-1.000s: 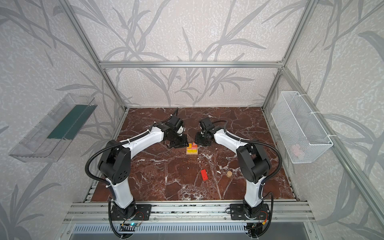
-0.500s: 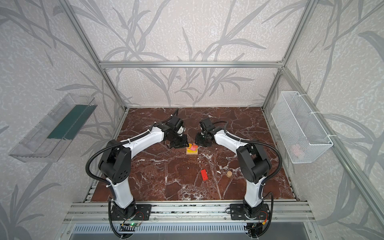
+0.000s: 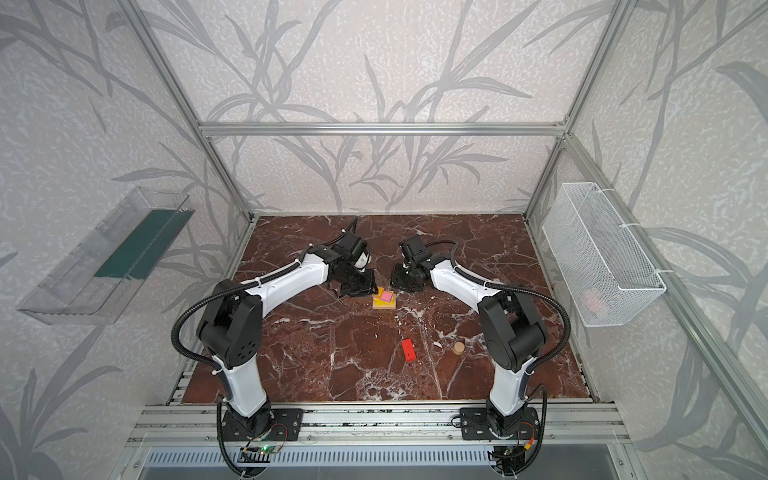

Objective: Build the wood block tower

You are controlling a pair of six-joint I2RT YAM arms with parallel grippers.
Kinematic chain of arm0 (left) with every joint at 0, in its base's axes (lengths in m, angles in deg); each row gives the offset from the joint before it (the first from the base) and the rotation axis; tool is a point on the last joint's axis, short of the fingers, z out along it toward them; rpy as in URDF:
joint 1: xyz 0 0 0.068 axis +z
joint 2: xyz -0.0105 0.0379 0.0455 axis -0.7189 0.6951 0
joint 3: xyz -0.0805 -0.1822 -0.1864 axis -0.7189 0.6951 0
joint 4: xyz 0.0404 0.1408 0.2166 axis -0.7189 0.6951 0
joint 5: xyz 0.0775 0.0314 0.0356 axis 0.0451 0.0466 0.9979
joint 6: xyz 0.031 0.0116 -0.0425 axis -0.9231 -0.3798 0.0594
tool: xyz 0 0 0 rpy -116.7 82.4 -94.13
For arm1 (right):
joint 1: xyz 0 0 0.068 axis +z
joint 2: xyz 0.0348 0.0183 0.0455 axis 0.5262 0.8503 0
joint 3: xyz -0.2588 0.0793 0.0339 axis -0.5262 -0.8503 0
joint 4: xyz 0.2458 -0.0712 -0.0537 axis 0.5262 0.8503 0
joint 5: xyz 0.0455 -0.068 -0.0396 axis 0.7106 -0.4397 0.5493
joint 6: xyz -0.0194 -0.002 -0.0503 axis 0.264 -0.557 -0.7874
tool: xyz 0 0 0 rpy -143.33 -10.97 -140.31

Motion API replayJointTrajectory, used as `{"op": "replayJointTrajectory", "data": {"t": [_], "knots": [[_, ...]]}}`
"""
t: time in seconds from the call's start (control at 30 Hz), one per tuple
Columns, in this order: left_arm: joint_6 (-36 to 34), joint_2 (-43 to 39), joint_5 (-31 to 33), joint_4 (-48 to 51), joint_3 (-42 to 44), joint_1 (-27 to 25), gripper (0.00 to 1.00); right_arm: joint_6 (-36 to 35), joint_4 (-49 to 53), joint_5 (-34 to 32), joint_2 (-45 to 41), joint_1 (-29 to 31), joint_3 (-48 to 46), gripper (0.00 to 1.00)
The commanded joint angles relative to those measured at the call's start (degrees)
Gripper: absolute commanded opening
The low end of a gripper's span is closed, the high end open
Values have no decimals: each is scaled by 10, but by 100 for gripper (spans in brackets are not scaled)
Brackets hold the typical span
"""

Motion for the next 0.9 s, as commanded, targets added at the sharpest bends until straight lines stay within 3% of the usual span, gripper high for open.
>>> {"op": "replayJointTrajectory", "data": {"t": [0.0,0.13,0.33,0.5,0.87], "knots": [[-10,-16,15,22,-21,-2,34,-9,20,-14,-42,1,-11,29],[-31,-40,27,33,-22,4,34,-8,11,-27,-95,5,-55,27],[-42,-89,46,-2,11,31,36,22,-59,-68,-173,45,-158,1],[-36,-84,57,-39,36,59,35,48,-137,-70,-177,71,-216,0],[-21,-9,17,-66,22,81,5,72,-211,-59,-134,89,-233,0]]}}
